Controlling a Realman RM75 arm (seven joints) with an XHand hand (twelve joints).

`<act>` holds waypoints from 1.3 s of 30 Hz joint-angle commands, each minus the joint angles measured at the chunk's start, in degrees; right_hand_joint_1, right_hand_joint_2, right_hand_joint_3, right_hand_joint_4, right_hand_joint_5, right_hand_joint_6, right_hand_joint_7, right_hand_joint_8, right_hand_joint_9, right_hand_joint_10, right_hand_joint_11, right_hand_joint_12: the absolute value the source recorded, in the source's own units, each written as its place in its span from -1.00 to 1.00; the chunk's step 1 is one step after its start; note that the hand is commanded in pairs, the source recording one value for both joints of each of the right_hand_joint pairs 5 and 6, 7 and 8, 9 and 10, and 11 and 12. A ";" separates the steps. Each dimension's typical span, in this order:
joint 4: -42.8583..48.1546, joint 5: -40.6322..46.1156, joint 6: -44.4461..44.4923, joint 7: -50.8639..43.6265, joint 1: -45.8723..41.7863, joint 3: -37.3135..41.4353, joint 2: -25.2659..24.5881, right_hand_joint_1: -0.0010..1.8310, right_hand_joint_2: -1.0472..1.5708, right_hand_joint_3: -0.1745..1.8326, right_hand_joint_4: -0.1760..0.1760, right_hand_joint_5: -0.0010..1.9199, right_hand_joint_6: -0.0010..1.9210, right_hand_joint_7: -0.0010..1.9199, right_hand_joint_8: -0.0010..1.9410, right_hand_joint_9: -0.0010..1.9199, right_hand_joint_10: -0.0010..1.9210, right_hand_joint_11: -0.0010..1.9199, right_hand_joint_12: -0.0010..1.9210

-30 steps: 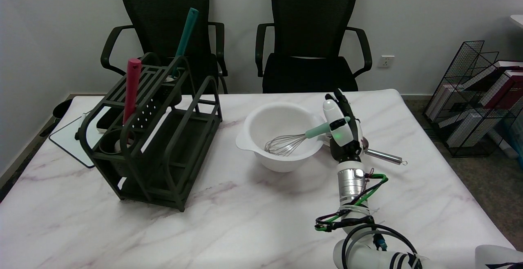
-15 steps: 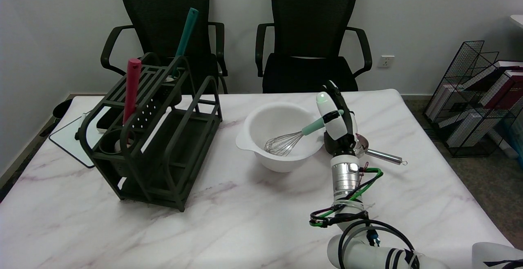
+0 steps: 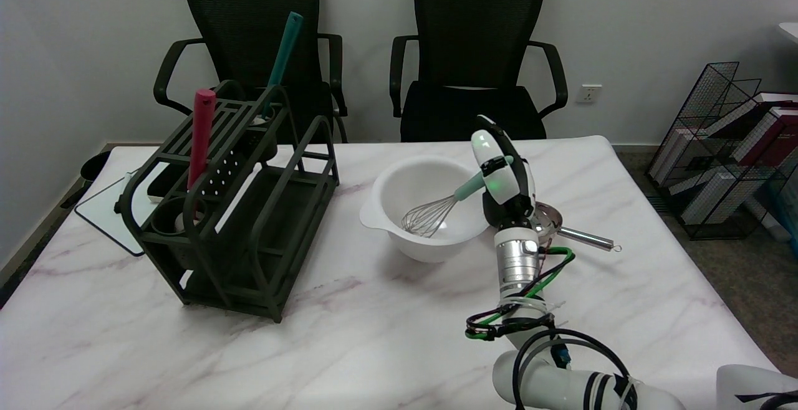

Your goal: Pick up the whisk.

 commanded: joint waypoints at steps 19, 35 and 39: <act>-1.86 0.00 -1.56 0.29 0.96 -0.43 -0.04 -0.10 0.37 0.03 0.00 0.07 0.07 0.49 0.47 0.43 0.43 0.20 0.20; -1.85 -0.40 -3.63 0.29 1.60 -0.43 0.13 -0.11 0.29 0.16 0.00 0.62 0.62 0.89 0.87 0.78 0.78 0.46 0.46; -1.78 -0.40 -3.63 0.29 1.84 -0.67 0.28 -0.11 0.22 0.16 0.00 0.64 0.63 0.90 0.88 0.79 0.79 0.47 0.47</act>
